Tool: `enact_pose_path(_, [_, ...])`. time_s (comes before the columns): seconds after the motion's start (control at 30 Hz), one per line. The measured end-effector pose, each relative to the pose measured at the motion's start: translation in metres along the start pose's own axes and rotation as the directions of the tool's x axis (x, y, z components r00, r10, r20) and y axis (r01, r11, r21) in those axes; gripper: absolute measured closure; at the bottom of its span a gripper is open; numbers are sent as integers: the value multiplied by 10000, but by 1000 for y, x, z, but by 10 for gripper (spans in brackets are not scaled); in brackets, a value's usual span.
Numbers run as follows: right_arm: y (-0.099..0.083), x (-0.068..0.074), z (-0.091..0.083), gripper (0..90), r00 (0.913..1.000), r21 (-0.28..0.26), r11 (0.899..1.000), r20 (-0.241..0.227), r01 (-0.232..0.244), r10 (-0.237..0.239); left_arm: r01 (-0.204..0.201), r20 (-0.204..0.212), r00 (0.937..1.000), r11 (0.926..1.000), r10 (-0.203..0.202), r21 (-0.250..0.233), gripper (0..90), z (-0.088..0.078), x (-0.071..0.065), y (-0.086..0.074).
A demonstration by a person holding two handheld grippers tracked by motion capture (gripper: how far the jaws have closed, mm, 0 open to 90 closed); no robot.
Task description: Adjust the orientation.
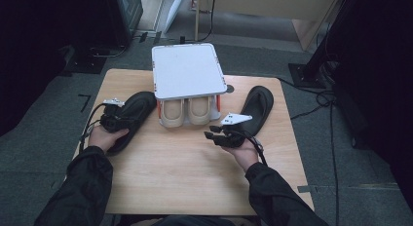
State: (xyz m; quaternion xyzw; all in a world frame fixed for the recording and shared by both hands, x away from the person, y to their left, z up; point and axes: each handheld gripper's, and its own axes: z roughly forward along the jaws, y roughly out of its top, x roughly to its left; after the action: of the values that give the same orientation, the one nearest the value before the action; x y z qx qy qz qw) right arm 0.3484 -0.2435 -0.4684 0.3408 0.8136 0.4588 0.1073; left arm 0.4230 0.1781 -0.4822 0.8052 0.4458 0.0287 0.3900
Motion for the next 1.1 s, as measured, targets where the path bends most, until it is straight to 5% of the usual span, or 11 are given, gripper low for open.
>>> enact_pose_path(0.13, [0,0,2,623,10000,55,10000,-11,21,-20,-634,-265,9976,9979,638,127,646,-9,-3,1])
enact_pose_path(0.3, [1,0,3,623,10000,69,10000,-14,44,-44,-645,-557,9965,9969,619,-461,639,-31,2,2])
enact_pose_path(0.63, [0,0,4,624,10000,150,9999,0,26,-26,280,-1205,9919,9947,-399,-988,736,-50,44,-3])
enact_pose_path(0.77, [0,0,3,623,10000,149,9999,15,20,-21,528,-1400,9881,9953,-638,-814,748,-48,56,-8])
enact_pose_path(1.1, [1,1,4,623,10000,143,9999,-19,82,-81,709,-1160,9900,9945,-797,-777,765,-44,55,-12])
